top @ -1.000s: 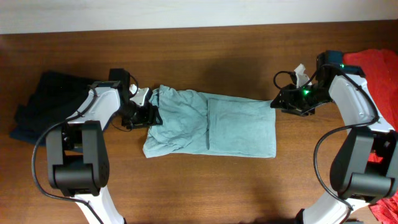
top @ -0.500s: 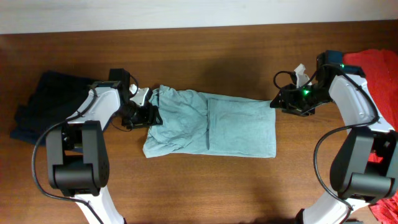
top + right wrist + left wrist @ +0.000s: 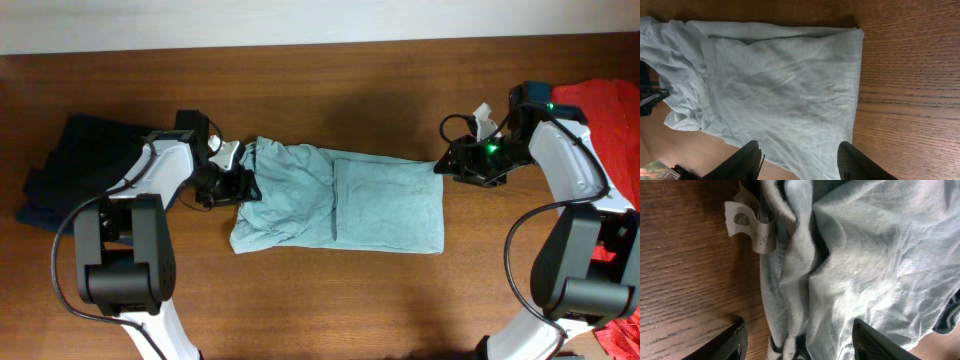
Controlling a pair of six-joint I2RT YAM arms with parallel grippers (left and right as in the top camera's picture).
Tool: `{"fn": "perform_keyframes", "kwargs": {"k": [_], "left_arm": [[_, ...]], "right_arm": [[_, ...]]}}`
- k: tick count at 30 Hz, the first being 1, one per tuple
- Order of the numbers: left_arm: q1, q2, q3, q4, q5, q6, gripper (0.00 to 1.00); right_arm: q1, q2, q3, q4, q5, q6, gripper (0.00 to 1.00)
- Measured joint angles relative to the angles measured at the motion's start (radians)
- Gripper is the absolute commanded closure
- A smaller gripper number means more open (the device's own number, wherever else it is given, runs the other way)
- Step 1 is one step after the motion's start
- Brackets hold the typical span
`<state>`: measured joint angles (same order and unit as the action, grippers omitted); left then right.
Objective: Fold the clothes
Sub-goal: 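Grasp the left end of the strip with the left gripper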
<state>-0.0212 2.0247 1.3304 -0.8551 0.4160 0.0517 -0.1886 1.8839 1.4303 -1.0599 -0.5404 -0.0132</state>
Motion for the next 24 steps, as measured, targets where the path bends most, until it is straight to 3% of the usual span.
{"fn": "perform_keyframes", "kwargs": {"k": [18, 20, 24], "left_arm": [[-0.038, -0.004, -0.001, 0.028, -0.035, 0.001, 0.33], [-0.064, -0.005, -0.001, 0.059, -0.050, 0.002, 0.39], [-0.108, -0.005, -0.008, 0.108, -0.089, 0.016, 0.84]], "right_arm": [[0.000, 0.000, 0.000, 0.000, 0.000, 0.000, 0.45], [0.000, 0.000, 0.000, 0.000, 0.000, 0.000, 0.45], [0.000, 0.000, 0.000, -0.002, 0.000, 0.001, 0.45]]}}
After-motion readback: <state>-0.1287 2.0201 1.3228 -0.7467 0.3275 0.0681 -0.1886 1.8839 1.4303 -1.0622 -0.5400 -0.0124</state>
